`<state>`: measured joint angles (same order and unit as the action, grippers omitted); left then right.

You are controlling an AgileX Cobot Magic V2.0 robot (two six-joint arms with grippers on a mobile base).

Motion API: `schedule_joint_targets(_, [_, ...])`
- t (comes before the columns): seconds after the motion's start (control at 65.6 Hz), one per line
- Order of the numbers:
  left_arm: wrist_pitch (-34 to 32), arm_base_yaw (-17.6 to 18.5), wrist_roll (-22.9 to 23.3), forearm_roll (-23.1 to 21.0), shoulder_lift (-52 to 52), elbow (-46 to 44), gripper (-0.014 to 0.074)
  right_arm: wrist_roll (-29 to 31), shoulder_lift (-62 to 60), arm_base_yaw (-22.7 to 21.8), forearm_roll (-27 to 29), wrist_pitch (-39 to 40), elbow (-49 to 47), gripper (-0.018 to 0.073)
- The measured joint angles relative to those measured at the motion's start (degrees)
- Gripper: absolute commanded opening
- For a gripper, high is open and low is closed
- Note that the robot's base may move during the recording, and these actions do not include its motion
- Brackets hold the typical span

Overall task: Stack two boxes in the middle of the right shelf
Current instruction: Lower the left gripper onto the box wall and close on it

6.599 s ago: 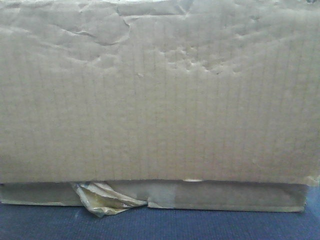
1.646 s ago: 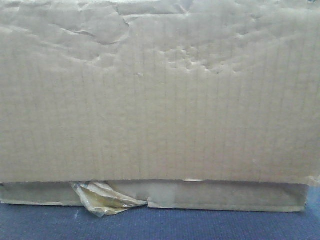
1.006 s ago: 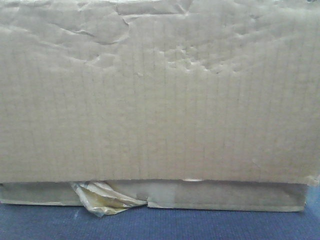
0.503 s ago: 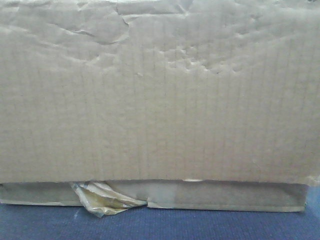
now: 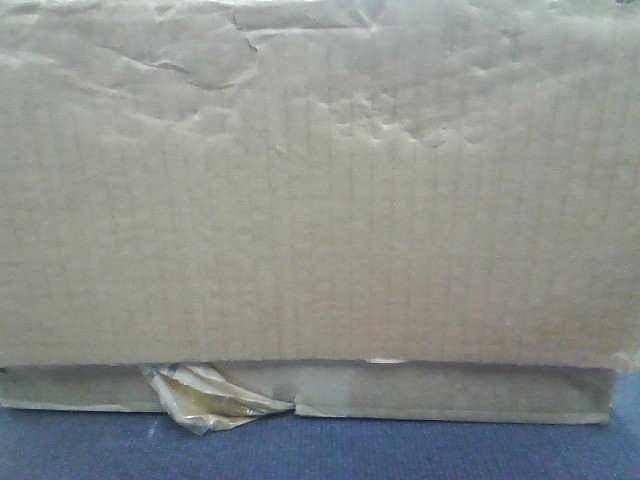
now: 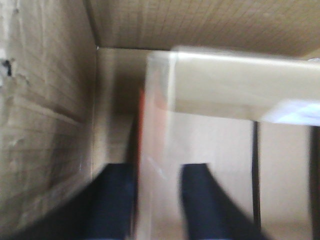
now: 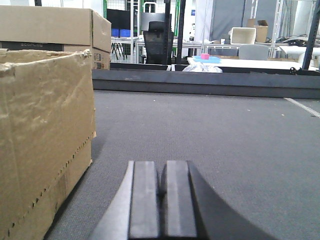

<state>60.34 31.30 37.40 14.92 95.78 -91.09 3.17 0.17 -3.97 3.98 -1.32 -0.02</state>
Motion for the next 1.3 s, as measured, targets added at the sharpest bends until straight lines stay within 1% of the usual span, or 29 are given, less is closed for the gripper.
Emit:
schedule_joint_targets(0.122, [-0.39, 0.00, 0.00, -0.15, 0.00, -0.57, 0.0372, 0.00, 0.00, 0.00, 0.00, 0.00, 0.00, -0.0162])
schedule_joint_targets(0.213, [0.41, 0.00, -0.52, -0.59, 0.00, -2.53, 0.0371, 0.00, 0.00, 0.00, 0.00, 0.00, 0.00, -0.0162])
schedule_joint_targets(0.351, [2.95, 0.00, -3.35, -0.68, -0.69, -7.48, 0.0371, 0.00, 0.00, 0.00, 0.00, 0.00, 0.00, -0.0162])
schedule_joint_targets(0.442, [5.87, 0.00, -6.32, -0.45, -2.24, -10.81, 0.0371, 0.00, 0.00, 0.00, 0.00, 0.00, 0.00, -0.0162])
schedule_joint_targets(0.518, [7.86, 0.00, -7.82, 1.37, -3.88, -12.29, 0.0371, 0.00, 0.00, 0.00, 0.00, 0.00, 0.00, -0.0162])
schedule_joint_targets(0.61, [8.81, -0.10, -8.43, 5.14, -5.14, -12.65, 0.0371, 0.00, 0.00, 0.00, 0.00, 0.00, 0.00, -0.0162])
schedule_joint_targets(0.671, [8.94, -0.95, -8.64, 5.62, -5.77, -12.17, 0.0371, 0.00, 0.00, 0.00, 0.00, 0.00, 0.00, -0.0162])
schedule_joint_targets(0.732, [9.19, -2.51, -9.15, 4.36, -6.01, -10.85, 0.0371, 0.00, 0.00, 0.00, 0.00, 0.00, 0.00, -0.0162])
schedule_joint_targets(0.853, [9.44, -5.26, -10.96, 0.17, -6.01, -6.43, 0.0371, 0.00, 0.00, 0.00, 0.00, 0.00, 0.00, -0.0162])
schedule_joint_targets(0.96, [9.81, -6.85, -11.39, -1.45, -6.01, -1.94, 0.0371, 0.00, 0.00, 0.00, 0.00, 0.00, 0.00, -0.0162])
schedule_joint_targets(1.097, [9.81, -7.47, -11.79, -2.86, -6.01, 2.31, 0.0371, 0.00, 0.00, 0.00, 0.00, 0.00, 0.00, -0.0162])
schedule_joint_targets(1.295, [9.81, -7.60, -13.03, -5.88, -6.01, 5.46, 0.0371, 0.00, 0.00, 0.00, 0.00, 0.00, 0.00, -0.0162])
